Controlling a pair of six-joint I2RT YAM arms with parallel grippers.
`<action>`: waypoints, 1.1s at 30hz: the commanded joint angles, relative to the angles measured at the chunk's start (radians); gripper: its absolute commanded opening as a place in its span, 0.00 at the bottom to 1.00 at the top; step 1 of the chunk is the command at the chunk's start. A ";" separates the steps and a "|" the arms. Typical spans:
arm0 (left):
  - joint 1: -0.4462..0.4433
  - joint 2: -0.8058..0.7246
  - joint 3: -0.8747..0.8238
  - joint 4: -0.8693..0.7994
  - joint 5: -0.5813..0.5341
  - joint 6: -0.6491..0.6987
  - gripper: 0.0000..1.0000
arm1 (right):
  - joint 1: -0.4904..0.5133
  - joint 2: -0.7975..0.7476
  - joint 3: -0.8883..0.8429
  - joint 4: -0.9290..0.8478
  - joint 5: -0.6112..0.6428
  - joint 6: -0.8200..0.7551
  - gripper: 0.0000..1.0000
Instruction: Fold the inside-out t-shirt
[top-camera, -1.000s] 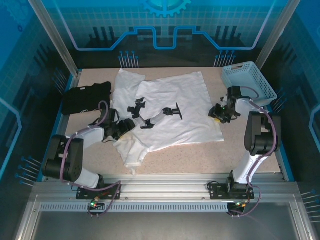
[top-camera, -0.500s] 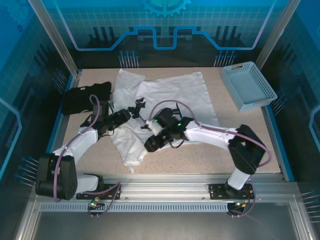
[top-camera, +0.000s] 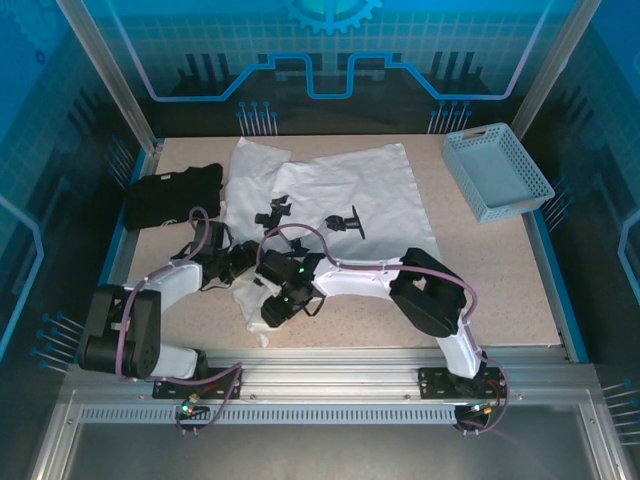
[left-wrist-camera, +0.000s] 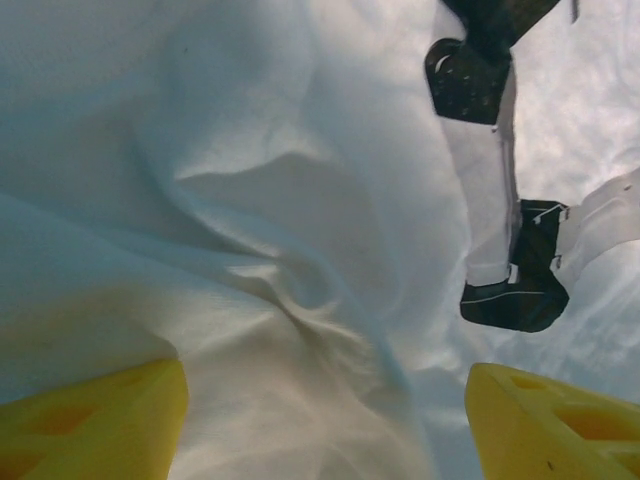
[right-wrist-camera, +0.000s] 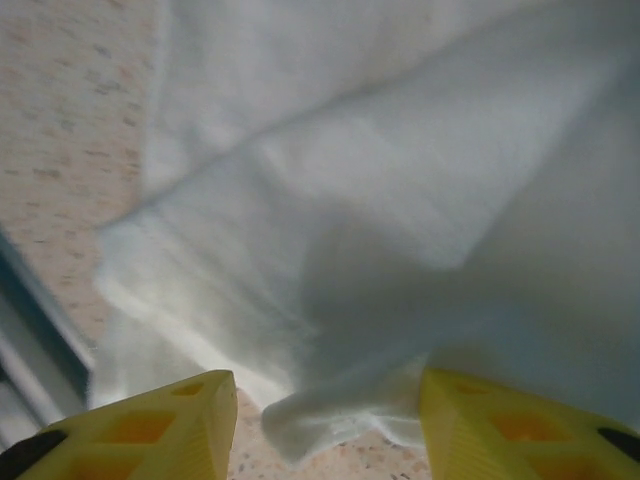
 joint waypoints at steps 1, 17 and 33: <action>0.017 0.019 -0.025 0.046 0.029 -0.004 0.75 | 0.021 0.034 0.023 -0.099 0.092 0.044 0.43; 0.040 0.058 -0.032 0.036 -0.004 0.038 0.75 | -0.048 -0.179 -0.165 -0.116 0.087 0.099 0.08; 0.010 -0.174 0.009 -0.053 0.010 0.041 0.76 | -0.122 -0.213 -0.209 -0.153 0.102 0.031 0.30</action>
